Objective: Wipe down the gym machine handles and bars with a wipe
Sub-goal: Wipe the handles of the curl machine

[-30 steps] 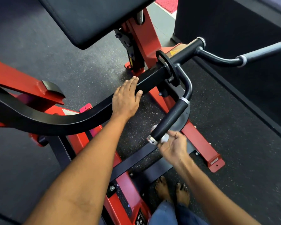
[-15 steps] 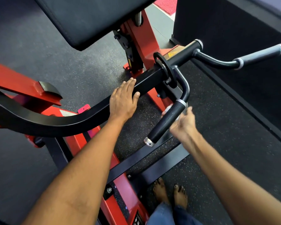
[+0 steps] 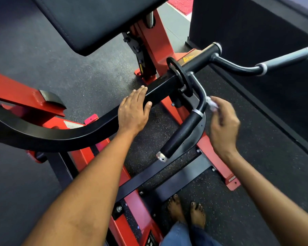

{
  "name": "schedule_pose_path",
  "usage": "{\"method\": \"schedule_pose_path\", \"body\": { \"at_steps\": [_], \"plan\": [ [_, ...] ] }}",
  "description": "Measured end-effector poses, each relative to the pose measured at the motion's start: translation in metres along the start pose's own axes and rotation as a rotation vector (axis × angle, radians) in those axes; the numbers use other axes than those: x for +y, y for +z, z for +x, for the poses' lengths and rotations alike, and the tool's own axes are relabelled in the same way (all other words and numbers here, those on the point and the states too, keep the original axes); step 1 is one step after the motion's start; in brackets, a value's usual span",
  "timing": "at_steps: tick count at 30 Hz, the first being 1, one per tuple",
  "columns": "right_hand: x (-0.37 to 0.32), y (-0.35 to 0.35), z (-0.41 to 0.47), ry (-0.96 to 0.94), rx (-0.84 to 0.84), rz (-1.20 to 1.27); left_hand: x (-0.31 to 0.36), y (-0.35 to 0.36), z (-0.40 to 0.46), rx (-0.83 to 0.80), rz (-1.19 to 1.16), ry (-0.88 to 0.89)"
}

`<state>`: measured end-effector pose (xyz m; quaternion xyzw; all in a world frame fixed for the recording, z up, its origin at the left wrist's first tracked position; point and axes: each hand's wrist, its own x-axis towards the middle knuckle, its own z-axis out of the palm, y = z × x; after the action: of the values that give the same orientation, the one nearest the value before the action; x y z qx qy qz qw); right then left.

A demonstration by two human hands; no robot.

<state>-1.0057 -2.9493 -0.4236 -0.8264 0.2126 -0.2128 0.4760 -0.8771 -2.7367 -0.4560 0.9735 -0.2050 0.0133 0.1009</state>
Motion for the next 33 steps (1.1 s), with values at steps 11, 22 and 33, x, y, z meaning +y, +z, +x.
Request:
{"method": "schedule_pose_path", "body": {
  "at_steps": [11, 22, 33],
  "plan": [
    [0.025, 0.055, -0.088, -0.792, -0.693, -0.271, 0.0, -0.002, -0.001, -0.016, 0.004, 0.0],
    [0.034, 0.017, 0.008, -0.486, -0.321, -0.323, 0.002, -0.002, -0.001, -0.01, 0.0, -0.012],
    [0.037, 0.03, -0.067, -0.944, -0.938, -0.237, 0.011, -0.012, -0.004, -0.075, -0.002, -0.056]
  ]
}}
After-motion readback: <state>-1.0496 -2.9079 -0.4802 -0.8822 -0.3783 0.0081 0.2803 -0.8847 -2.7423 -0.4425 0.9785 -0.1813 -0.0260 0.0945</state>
